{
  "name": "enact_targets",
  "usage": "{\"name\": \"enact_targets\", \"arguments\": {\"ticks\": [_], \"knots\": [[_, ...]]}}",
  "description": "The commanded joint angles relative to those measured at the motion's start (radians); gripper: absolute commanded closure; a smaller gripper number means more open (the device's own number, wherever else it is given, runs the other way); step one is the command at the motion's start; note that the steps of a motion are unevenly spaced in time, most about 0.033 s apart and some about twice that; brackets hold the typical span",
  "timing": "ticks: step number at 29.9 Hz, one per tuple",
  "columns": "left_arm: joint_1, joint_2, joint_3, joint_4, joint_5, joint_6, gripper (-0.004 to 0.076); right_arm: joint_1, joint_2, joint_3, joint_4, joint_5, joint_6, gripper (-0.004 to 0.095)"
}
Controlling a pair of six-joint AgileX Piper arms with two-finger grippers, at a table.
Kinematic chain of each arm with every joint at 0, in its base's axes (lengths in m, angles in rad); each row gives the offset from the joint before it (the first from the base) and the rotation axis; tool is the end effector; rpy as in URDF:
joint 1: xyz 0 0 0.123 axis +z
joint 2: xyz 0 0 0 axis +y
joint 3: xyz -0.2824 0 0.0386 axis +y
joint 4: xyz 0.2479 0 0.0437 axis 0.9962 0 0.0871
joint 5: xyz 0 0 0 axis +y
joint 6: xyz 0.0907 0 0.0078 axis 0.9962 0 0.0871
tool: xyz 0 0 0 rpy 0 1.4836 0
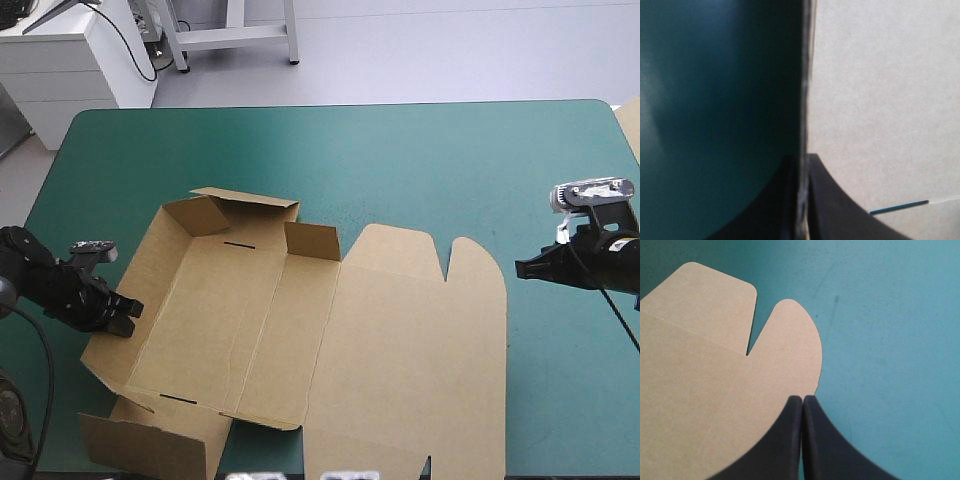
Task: Fold the box
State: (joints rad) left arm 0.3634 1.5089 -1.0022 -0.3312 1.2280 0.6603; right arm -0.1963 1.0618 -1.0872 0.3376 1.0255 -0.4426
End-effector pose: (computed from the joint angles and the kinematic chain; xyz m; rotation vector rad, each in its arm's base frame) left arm 0.2472 0.0641 0.2387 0.2605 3.0108 -0.4649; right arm 0.1991 -0.0133 0.3706 -0.2038 2.4053 0.1442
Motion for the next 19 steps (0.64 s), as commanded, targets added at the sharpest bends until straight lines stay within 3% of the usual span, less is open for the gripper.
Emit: {"name": "enact_targets", "arguments": {"ticks": [1,9,13,19], "knots": [[-0.006,-0.029,-0.021,-0.004,0.059,0.002,0.0729,-0.007,-0.012,-0.024,0.026,-0.037,-0.013,0.0929],[-0.006,-0.029,-0.021,-0.028,0.021,0.016,0.0729,-0.007,-0.012,-0.024,0.026,-0.033,-0.013,0.0929],[-0.016,-0.029,-0.023,-0.077,0.009,0.143,0.0731,-0.007,-0.012,-0.024,0.029,-0.033,-0.005,0.0929],[-0.105,-0.029,-0.101,-0.085,-0.042,0.205,0.0731,-0.007,-0.012,-0.024,0.037,-0.021,-0.005,0.0929]]}}
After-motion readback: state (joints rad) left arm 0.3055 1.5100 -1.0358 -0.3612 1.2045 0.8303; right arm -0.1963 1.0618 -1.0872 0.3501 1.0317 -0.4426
